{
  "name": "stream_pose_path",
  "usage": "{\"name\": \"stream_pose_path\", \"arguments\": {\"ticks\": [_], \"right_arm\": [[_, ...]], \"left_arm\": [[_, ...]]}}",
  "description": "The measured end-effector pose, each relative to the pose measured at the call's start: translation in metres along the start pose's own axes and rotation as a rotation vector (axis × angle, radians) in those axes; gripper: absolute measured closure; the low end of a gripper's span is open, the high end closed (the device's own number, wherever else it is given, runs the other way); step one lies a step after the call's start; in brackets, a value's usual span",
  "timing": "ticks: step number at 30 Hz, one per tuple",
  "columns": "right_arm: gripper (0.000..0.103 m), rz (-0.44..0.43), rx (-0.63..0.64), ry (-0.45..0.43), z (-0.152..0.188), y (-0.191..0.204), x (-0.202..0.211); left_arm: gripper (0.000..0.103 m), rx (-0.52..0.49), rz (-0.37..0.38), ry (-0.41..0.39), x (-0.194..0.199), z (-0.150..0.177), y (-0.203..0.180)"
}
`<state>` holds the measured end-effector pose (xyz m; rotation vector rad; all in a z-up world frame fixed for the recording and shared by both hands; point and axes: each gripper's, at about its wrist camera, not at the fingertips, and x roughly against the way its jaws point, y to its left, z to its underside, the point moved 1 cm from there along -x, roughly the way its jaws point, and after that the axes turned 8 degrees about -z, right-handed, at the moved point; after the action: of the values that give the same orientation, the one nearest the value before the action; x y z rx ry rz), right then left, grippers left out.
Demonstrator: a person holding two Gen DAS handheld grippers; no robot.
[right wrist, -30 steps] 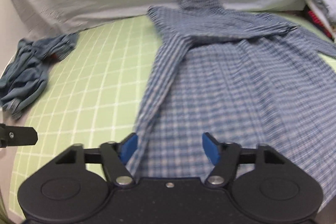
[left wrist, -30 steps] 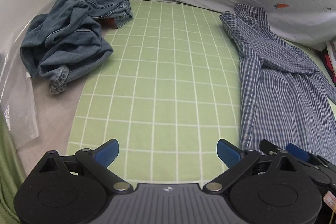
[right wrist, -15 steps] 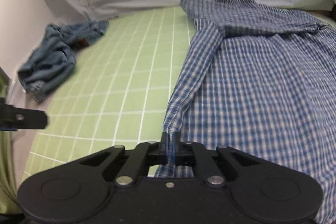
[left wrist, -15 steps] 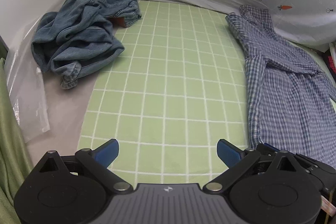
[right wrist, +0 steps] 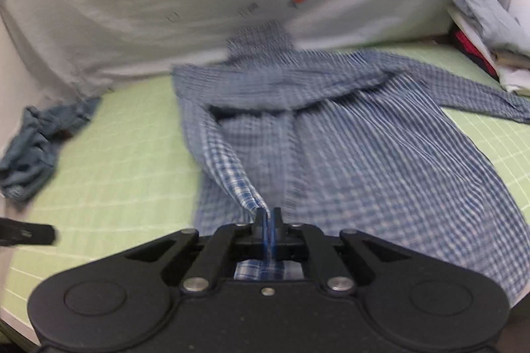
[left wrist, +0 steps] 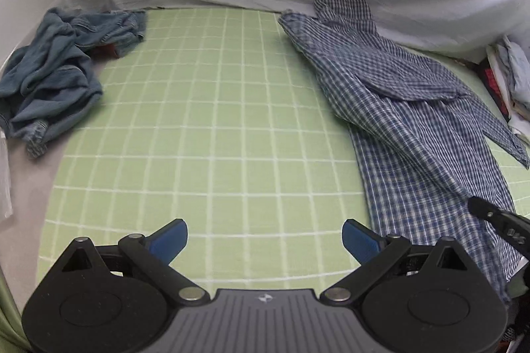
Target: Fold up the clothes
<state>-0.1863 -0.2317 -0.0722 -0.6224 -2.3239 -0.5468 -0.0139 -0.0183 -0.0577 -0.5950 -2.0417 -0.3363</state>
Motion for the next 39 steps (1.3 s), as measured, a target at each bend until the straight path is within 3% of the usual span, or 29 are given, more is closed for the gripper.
{"name": "stream_pose_path", "arguments": {"ticks": [6, 10, 12, 14, 17, 20, 30, 35, 37, 39], "right_arm": [[0.101, 0.008, 0.072, 0.190, 0.023, -0.032, -0.044], [0.093, -0.064, 0.091, 0.215, 0.015, -0.045, -0.043], [0.063, -0.086, 0.084, 0.176, 0.002, -0.058, -0.036], [0.043, -0.095, 0.067, 0.127, -0.012, -0.071, -0.031], [0.027, -0.111, 0.052, 0.083, -0.037, -0.090, -0.035], [0.000, -0.112, 0.075, 0.020, -0.066, -0.103, -0.040], [0.000, -0.052, -0.035, -0.058, -0.156, -0.190, -0.113], [0.001, -0.005, -0.125, -0.035, -0.206, -0.244, -0.169], [0.006, 0.011, -0.128, -0.015, -0.221, -0.261, -0.192], [0.018, 0.032, -0.128, 0.023, -0.231, -0.275, -0.215]], "left_arm": [[0.004, 0.028, -0.053, 0.023, 0.000, 0.002, -0.027], [0.004, 0.083, -0.076, 0.016, -0.004, -0.008, -0.041], [0.004, 0.111, -0.088, 0.012, -0.006, -0.013, -0.048], [0.004, 0.146, -0.096, 0.008, -0.010, -0.020, -0.054], [0.004, 0.190, -0.106, 0.006, -0.020, -0.035, -0.065], [0.004, 0.211, -0.122, -0.003, -0.031, -0.054, -0.073], [0.004, 0.326, -0.186, 0.017, -0.095, -0.129, -0.081], [0.004, 0.381, -0.235, 0.044, -0.134, -0.171, -0.084], [0.004, 0.377, -0.253, 0.052, -0.149, -0.186, -0.087], [0.004, 0.372, -0.260, 0.064, -0.162, -0.196, -0.086]]}}
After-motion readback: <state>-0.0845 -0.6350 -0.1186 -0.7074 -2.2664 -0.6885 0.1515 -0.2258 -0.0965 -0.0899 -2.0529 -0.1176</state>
